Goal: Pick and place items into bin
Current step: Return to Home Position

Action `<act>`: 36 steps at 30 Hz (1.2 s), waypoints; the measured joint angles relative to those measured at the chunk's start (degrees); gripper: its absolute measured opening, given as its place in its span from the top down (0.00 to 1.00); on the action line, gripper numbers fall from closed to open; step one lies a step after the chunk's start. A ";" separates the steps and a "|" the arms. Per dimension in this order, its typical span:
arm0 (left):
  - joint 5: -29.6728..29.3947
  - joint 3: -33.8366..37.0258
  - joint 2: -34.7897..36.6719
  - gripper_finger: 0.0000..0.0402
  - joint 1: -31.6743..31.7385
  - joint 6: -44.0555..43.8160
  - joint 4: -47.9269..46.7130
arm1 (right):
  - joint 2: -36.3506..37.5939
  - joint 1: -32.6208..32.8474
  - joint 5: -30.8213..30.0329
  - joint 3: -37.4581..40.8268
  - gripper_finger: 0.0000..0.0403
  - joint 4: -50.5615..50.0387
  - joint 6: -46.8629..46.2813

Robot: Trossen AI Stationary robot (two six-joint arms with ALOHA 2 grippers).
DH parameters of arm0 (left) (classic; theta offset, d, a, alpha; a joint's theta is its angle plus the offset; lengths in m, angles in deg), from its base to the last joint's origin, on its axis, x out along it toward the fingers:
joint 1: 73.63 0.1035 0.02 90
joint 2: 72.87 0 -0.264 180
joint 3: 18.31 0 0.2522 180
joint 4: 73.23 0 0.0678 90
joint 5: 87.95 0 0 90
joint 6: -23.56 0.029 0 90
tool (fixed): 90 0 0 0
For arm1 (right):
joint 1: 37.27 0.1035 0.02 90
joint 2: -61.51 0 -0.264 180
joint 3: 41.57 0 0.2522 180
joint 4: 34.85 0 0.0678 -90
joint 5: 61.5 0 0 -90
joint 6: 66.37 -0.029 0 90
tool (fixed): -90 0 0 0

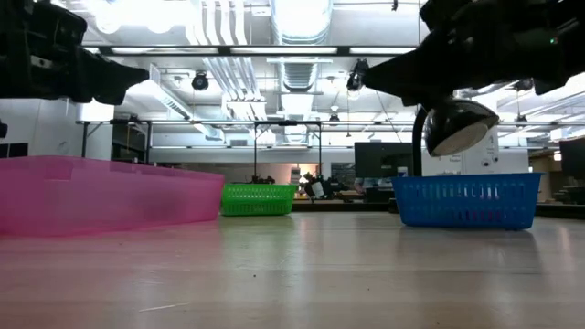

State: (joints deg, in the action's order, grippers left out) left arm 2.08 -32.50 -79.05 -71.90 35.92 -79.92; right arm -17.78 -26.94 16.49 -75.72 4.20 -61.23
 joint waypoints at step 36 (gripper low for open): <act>2.40 -0.31 4.54 1.00 0.00 -0.09 -6.45 | 51.53 -6.23 2.27 19.68 0.98 -19.95 1.63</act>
State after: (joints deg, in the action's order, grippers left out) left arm 4.48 -32.80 -74.51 -71.90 35.83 -86.37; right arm 33.75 -33.17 18.76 -56.04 -15.75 -59.60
